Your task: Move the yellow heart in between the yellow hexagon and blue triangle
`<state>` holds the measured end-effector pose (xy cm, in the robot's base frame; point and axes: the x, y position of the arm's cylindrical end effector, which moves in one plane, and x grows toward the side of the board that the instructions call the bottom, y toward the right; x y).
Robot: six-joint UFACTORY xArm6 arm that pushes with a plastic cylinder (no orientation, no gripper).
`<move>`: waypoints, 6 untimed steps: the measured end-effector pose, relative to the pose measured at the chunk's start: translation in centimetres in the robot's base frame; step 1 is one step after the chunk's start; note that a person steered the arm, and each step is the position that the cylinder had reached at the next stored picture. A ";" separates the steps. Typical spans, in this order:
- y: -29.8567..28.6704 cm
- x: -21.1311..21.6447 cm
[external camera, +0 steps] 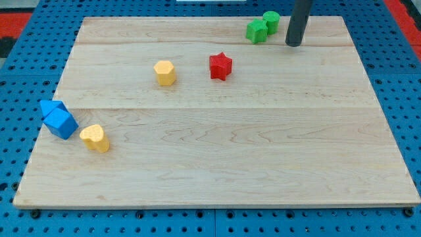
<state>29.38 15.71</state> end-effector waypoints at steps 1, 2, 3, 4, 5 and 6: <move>-6.8 5.3; -15.3 5.4; -14.5 9.6; -14.1 21.7; -21.6 30.7; -29.4 30.8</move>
<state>60.19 -13.65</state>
